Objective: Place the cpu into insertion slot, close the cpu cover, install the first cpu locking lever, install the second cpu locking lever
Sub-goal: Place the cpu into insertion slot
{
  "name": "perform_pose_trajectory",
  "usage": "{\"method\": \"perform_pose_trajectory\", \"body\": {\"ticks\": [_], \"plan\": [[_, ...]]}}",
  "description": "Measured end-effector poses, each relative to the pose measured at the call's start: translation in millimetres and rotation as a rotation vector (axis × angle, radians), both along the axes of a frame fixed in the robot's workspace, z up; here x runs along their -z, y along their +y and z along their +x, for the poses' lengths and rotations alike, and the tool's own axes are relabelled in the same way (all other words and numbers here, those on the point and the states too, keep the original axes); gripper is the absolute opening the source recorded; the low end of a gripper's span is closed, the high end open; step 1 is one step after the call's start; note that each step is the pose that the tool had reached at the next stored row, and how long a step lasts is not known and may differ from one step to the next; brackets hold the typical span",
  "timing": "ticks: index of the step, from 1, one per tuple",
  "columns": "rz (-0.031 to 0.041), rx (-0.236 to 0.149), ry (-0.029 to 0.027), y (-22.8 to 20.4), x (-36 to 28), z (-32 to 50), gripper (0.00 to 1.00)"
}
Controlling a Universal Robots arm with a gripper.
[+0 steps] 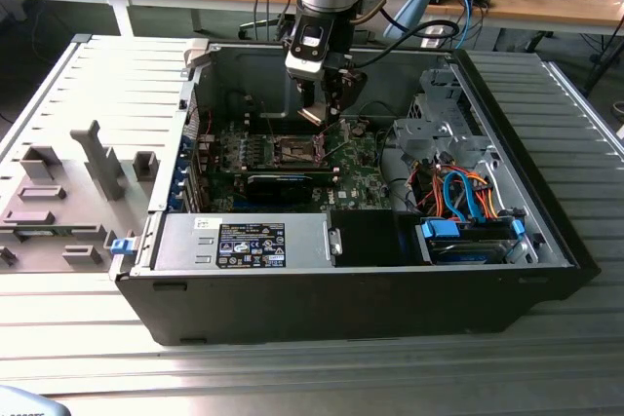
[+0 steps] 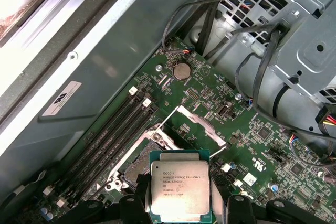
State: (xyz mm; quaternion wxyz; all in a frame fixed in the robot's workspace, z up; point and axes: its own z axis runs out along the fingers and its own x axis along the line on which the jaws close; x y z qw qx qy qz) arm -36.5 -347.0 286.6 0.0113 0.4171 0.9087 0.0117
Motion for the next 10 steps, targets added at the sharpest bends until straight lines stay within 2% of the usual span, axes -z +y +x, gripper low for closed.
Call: {"method": "perform_pose_trajectory", "body": {"ticks": [10], "plan": [[0.0000, 0.005, 0.0000, 0.0, 0.2, 0.0, 0.55]]}}
